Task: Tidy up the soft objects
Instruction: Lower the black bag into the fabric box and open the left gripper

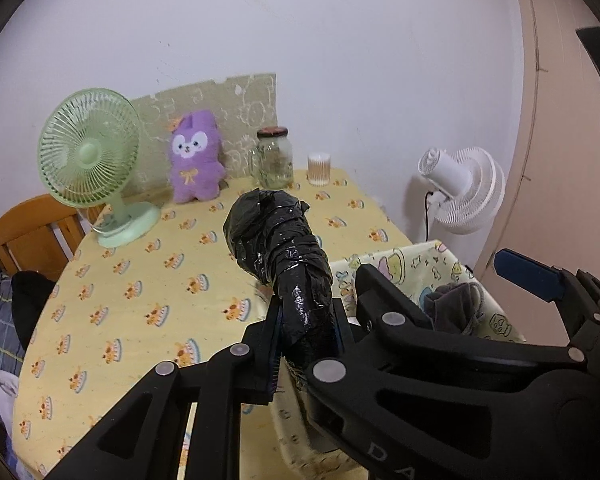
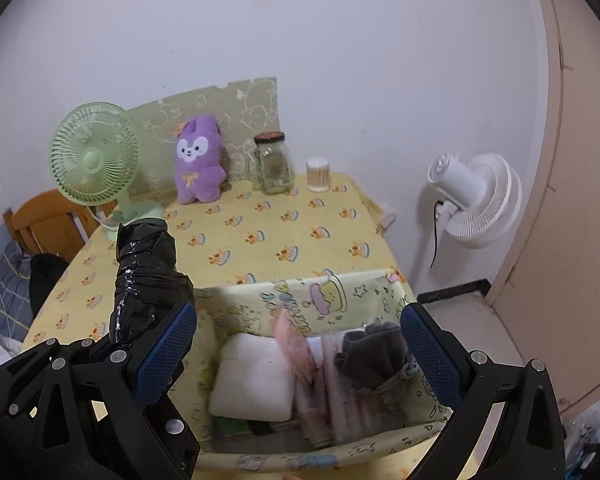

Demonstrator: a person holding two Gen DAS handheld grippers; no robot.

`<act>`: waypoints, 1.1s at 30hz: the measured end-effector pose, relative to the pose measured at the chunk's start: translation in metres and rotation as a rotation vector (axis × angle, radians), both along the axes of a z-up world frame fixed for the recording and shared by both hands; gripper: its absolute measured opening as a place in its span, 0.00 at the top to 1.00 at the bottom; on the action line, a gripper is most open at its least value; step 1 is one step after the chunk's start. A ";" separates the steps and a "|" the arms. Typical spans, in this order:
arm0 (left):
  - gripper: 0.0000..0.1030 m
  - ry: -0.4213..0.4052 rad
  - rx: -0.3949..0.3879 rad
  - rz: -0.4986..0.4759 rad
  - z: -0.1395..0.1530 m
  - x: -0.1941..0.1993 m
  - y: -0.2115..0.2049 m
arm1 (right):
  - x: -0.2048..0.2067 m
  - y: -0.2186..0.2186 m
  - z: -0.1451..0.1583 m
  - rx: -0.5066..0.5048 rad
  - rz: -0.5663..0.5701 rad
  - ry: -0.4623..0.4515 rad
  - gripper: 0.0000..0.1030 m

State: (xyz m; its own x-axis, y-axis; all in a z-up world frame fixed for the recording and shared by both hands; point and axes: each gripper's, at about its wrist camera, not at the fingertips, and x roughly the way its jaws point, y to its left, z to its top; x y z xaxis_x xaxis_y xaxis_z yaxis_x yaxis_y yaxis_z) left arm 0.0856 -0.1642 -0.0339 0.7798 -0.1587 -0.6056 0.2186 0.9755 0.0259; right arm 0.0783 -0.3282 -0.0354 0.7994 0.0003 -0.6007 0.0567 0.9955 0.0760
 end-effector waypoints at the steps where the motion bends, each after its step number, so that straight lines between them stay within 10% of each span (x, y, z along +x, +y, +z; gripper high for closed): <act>1: 0.79 0.014 0.001 -0.001 -0.004 0.003 -0.003 | 0.003 -0.004 -0.005 0.007 0.000 0.012 0.00; 12: 0.70 0.045 0.037 -0.041 -0.023 0.020 -0.025 | 0.021 -0.025 -0.029 0.019 0.016 0.024 0.00; 22: 0.24 0.092 0.053 -0.068 -0.033 0.025 -0.030 | 0.030 -0.031 -0.043 0.030 0.029 0.057 0.00; 33: 0.22 0.061 0.044 -0.069 -0.020 0.016 -0.018 | 0.021 -0.021 -0.032 0.018 0.049 0.023 0.00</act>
State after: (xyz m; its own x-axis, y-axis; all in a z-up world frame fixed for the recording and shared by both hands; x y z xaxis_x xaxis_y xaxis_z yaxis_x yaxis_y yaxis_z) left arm 0.1018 -0.1826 -0.0543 0.7297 -0.1827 -0.6589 0.2874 0.9563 0.0532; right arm 0.0992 -0.3494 -0.0670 0.7844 0.0500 -0.6182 0.0098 0.9956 0.0930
